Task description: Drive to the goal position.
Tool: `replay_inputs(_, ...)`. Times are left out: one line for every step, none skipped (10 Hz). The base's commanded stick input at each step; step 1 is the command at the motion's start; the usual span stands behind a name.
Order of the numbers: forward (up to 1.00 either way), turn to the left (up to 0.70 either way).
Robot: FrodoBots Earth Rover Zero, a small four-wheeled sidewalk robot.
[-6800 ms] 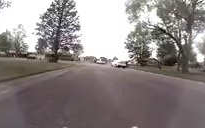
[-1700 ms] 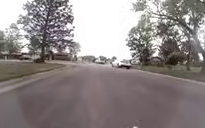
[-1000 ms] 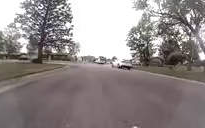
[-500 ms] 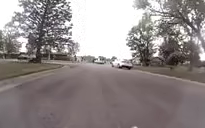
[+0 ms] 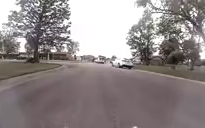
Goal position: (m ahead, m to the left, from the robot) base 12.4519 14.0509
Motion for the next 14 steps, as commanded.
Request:
replay_inputs(0.70,0.00)
replay_inputs(0.70,0.00)
replay_inputs(0.70,0.00)
replay_inputs(0.70,0.00)
replay_inputs(0.70,0.00)
replay_inputs(0.70,0.00)
replay_inputs(0.70,0.00)
replay_inputs(0.70,0.00)
replay_inputs(0.70,0.00)
replay_inputs(0.70,0.00)
replay_inputs(0.70,0.00)
replay_inputs(0.70,0.00)
replay_inputs(0.70,0.00)
replay_inputs(0.70,0.00)
